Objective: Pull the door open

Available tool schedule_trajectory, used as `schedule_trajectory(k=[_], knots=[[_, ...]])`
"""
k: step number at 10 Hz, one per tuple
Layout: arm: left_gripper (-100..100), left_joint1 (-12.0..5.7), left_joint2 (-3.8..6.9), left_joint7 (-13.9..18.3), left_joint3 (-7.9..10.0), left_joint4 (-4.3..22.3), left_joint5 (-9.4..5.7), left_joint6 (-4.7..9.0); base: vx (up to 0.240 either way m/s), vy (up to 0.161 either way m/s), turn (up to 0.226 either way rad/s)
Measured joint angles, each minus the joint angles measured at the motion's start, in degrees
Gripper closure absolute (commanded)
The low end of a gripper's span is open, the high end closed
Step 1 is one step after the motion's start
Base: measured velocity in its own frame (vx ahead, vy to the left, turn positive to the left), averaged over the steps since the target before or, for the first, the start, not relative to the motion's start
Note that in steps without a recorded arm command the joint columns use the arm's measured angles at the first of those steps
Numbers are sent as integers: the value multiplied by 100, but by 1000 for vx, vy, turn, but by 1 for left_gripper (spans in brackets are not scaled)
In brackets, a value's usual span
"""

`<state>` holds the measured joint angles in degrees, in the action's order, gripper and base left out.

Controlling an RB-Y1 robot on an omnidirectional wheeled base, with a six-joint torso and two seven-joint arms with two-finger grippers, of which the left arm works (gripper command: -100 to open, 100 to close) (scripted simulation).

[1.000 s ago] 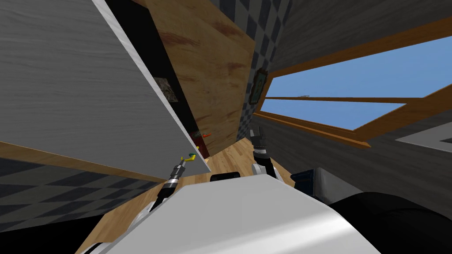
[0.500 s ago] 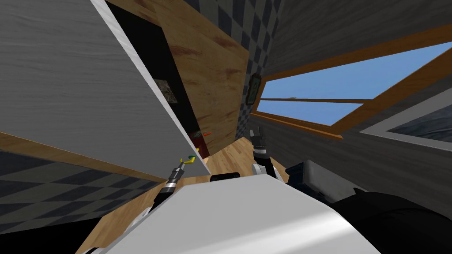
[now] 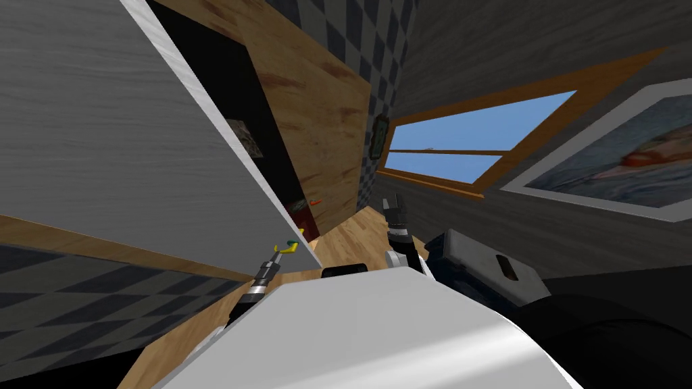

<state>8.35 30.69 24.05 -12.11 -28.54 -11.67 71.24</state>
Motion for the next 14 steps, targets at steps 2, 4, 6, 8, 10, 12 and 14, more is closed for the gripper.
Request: schedule_trajectory(k=[2,4,6,8,10,12,14], knots=[[100,-45,22,32,-21,182,-19,174,-229,40,-202],[100,164,79,31,-40,-51,-48,148,-140,36,-64],[100,153,58,48,-74,97,-37,251,-79,38,-89],[100,95,46,74,-105,317,-45,456,-196,75,-213],[100,201,74,84,-129,164,-55,498,-91,24,-16],[100,243,97,77,-116,159,-74,450,-188,49,-200],[100,155,80,105,-132,383,-76,591,-160,51,-110]])
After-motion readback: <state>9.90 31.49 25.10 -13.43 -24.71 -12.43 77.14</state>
